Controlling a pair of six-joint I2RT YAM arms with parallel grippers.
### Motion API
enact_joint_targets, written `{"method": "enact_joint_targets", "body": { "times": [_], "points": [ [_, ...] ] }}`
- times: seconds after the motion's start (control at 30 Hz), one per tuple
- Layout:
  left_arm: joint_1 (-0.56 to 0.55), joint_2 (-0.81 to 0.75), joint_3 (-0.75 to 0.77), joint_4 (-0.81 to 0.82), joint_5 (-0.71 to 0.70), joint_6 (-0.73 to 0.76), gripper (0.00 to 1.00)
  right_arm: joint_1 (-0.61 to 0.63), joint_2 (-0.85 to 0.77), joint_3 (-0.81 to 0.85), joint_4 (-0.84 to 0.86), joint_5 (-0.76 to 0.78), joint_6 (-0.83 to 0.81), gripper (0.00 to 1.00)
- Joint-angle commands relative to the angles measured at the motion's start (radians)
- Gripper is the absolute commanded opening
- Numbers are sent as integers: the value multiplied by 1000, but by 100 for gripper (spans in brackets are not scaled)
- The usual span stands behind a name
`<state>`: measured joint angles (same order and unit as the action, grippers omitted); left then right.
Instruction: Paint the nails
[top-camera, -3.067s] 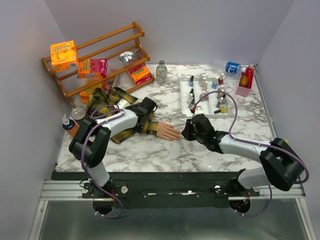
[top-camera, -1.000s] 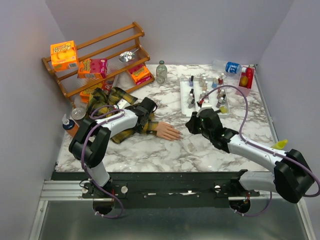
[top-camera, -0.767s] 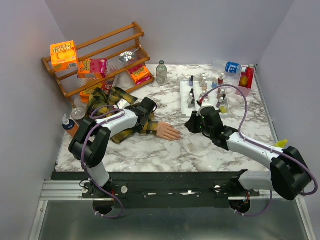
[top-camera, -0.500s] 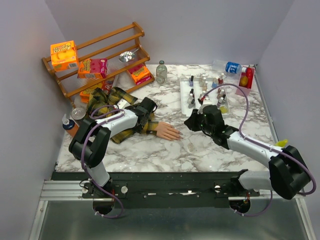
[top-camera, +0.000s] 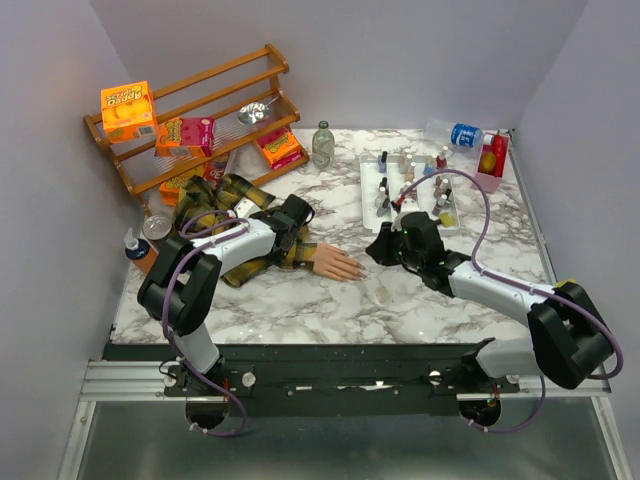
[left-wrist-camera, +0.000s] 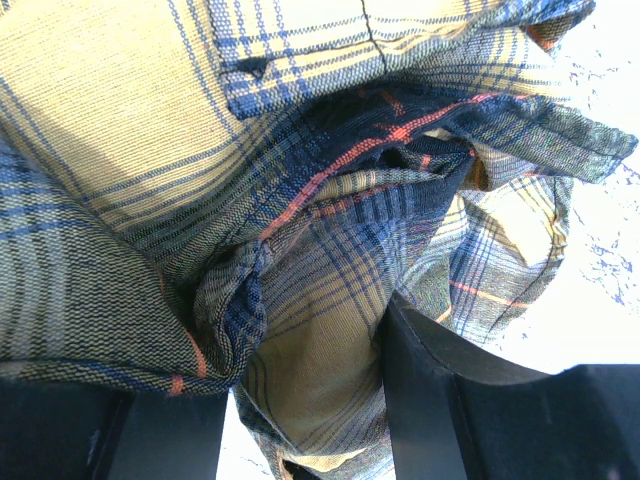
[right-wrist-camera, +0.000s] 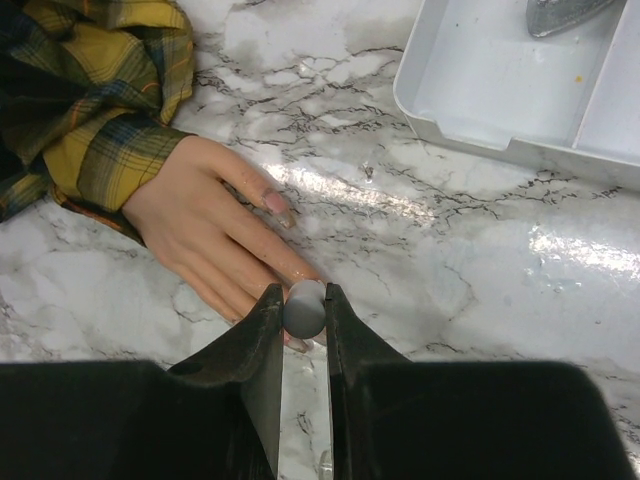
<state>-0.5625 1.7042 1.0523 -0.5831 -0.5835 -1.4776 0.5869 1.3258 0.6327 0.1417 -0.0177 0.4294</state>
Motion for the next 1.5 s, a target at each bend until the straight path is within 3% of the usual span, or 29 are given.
{"method": "enact_joint_targets", "body": {
  "times": [0.0, 1.47],
  "points": [
    [13, 11, -28, 5, 24, 19, 49, -2, 24, -14, 25, -13, -8, 1],
    [13, 5, -28, 5, 22, 20, 49, -2, 121, 39, 26, -60, -32, 1]
  ]
}}
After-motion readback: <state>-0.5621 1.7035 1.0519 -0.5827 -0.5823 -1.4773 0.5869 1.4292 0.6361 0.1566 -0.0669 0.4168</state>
